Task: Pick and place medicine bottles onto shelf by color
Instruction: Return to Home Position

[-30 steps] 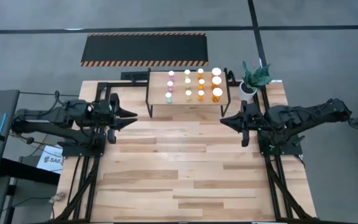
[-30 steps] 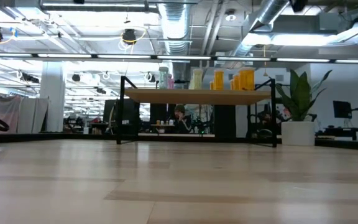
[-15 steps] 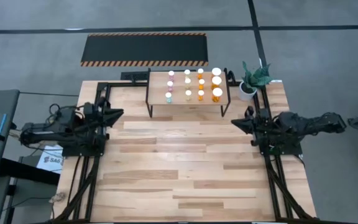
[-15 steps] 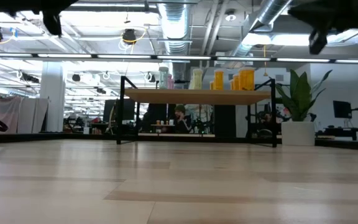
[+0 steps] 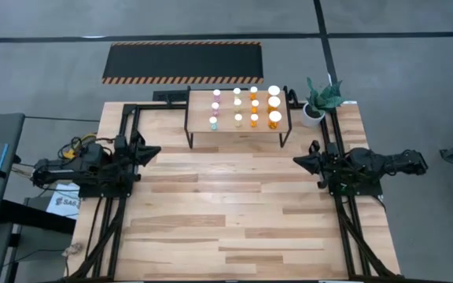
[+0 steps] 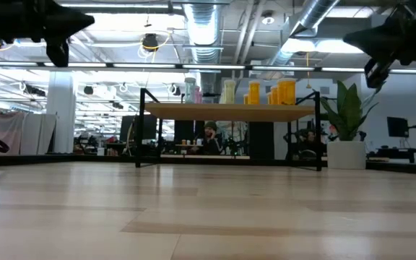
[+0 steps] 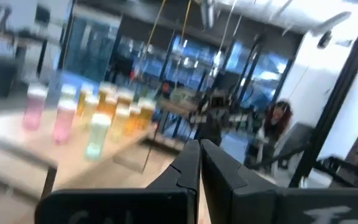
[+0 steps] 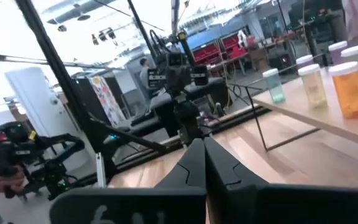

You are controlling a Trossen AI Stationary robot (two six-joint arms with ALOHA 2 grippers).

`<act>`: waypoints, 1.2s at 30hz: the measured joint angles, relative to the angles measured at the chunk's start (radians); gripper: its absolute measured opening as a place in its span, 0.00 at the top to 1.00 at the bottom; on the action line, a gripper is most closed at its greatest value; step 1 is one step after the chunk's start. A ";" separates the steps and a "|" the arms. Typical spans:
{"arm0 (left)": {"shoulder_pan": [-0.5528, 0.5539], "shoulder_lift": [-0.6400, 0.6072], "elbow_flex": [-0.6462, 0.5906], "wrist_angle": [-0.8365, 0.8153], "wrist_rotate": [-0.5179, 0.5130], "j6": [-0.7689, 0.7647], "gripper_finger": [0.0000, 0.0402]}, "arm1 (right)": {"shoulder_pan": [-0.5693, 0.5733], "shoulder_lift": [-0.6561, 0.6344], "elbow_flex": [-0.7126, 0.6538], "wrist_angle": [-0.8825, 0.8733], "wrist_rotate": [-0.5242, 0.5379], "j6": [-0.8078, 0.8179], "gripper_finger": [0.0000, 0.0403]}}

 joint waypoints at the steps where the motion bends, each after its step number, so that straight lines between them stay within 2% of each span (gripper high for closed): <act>1: 0.000 0.000 0.002 -0.032 -0.004 -0.016 1.00 | -0.001 0.001 0.002 -0.018 0.000 0.008 0.98; 4: 0.000 0.004 -0.015 -0.036 -0.019 -0.039 1.00 | -0.006 0.001 0.005 -0.082 0.001 0.028 0.98; 10: 0.000 0.004 -0.121 0.164 0.012 -0.043 1.00 | -0.038 0.000 -0.016 -0.118 -0.019 0.043 0.99; 14: 0.000 0.004 -0.166 0.232 0.031 -0.036 1.00 | -0.059 0.001 -0.028 -0.117 -0.033 0.047 0.99; 22: 0.000 0.005 -0.167 0.148 0.035 0.025 1.00 | -0.121 0.001 -0.029 -0.124 -0.053 -0.110 0.97; 27: 0.000 0.005 -0.167 0.037 0.035 0.026 1.00 | -0.156 0.001 -0.029 -0.126 -0.021 -0.118 0.97; 36: 0.000 0.011 -0.155 -0.009 0.038 0.232 1.00 | -0.166 0.001 -0.030 -0.128 -0.023 -0.118 0.97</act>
